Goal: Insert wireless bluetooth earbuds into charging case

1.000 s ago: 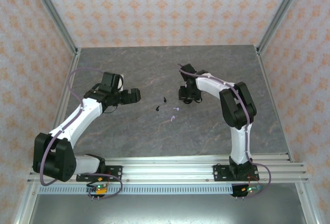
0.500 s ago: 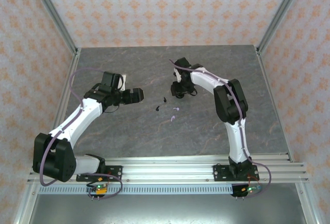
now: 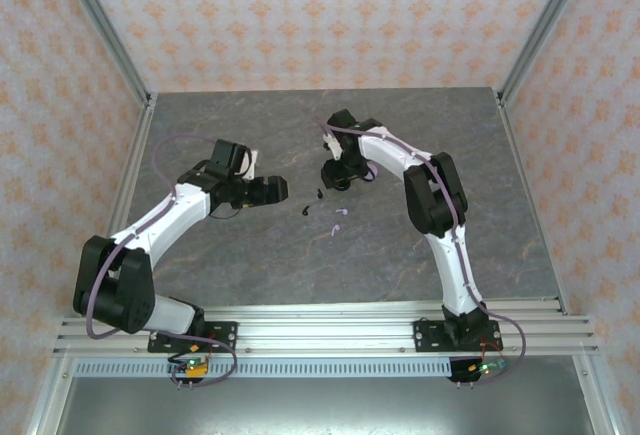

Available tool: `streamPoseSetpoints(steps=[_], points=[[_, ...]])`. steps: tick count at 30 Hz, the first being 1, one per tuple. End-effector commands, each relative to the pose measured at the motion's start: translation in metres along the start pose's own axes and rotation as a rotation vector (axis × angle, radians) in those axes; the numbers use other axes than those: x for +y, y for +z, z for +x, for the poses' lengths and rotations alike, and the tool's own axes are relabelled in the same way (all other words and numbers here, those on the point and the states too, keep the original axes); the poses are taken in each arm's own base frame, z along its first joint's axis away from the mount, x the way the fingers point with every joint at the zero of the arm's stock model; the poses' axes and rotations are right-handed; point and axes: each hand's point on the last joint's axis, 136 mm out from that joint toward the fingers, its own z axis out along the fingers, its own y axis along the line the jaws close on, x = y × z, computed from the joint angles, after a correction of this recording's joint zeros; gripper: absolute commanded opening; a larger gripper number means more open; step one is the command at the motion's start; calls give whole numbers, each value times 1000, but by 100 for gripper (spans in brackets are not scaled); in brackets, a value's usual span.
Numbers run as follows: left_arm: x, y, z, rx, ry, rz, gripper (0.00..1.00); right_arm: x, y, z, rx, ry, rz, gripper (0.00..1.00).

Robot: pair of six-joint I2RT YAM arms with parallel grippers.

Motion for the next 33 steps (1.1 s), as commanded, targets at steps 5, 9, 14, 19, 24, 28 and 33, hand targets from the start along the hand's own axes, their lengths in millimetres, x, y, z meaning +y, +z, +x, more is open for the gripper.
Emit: streamPoseSetpoints(steps=[5,9,14,19,24,28,33], points=[[-26,11,-27,-7,27,55,88,0,-38,-12,-82,107,19,71],[-39,23,-47,2,26,93,85,-4,-64,-13,-153,261,-57,71],[-56,46,-69,24,35,126,81,-15,-72,3,-178,445,-184,70],[-78,75,-82,60,57,169,76,-23,-64,19,-176,583,-247,62],[-88,110,-84,107,38,190,69,-21,-52,21,-180,684,-306,50],[-92,129,-83,132,14,212,63,-17,-45,16,-210,741,-361,44],[-92,145,-78,165,-7,227,59,-14,-39,10,-225,771,-406,41]])
